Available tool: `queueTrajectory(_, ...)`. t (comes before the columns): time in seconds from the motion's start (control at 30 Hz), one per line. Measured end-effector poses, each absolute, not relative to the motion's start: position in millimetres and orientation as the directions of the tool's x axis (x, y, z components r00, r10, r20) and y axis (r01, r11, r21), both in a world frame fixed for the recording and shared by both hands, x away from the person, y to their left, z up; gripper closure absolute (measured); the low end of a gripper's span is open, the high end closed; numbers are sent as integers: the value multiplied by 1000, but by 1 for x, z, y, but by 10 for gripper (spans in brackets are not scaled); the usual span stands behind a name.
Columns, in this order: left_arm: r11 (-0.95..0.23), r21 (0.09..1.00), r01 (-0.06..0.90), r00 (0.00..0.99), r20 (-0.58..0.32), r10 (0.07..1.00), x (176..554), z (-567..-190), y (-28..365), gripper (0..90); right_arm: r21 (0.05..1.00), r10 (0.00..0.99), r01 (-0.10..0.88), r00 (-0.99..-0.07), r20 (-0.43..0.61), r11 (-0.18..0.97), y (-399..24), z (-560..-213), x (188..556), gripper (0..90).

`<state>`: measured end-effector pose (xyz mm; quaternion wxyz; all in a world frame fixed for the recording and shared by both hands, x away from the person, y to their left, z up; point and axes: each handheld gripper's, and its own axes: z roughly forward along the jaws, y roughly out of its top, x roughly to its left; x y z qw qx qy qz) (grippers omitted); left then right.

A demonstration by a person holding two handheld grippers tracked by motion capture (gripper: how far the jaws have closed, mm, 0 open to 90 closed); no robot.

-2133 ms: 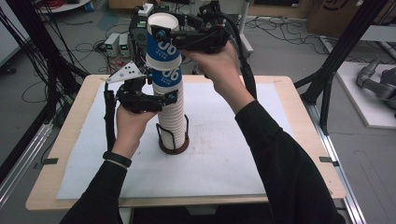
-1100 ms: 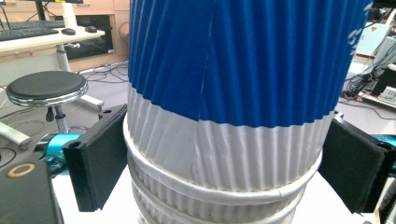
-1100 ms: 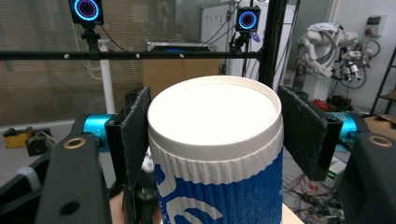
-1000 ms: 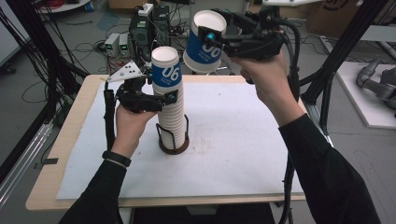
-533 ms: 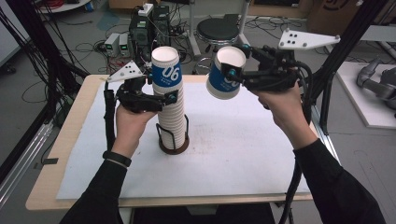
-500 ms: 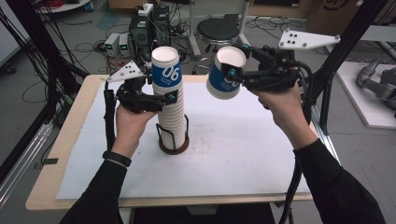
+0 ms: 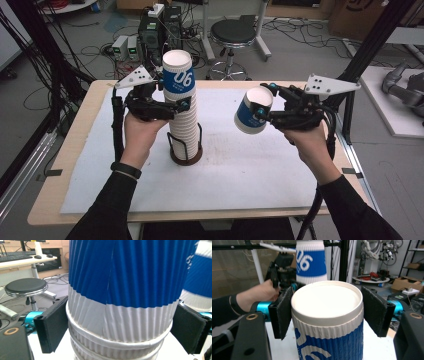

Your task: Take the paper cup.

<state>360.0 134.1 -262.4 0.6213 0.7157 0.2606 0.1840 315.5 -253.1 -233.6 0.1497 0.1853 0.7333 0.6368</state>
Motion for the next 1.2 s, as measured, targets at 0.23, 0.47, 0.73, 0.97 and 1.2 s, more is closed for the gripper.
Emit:
queueTrajectory(0.23,-91,985,143,796,-61,602,360,-262,134,107,985,471,98,-882,21,140,-258,-260,309,305)
queueTrajectory(0.47,-91,985,144,798,-61,600,360,-262,134,107,983,480,130,-876,51,133,-258,-289,306,304)
queueTrajectory(0.73,-91,986,142,797,-60,601,360,-263,135,107,978,481,159,-873,75,135,-261,-310,303,305)
queueTrajectory(0.97,-90,986,142,797,-60,601,360,-263,135,107,972,482,186,-871,96,142,-264,-325,302,305)
queueTrajectory(1.2,-87,986,140,797,-60,601,360,-263,135,106,973,482,184,-871,97,138,-264,-327,304,304)
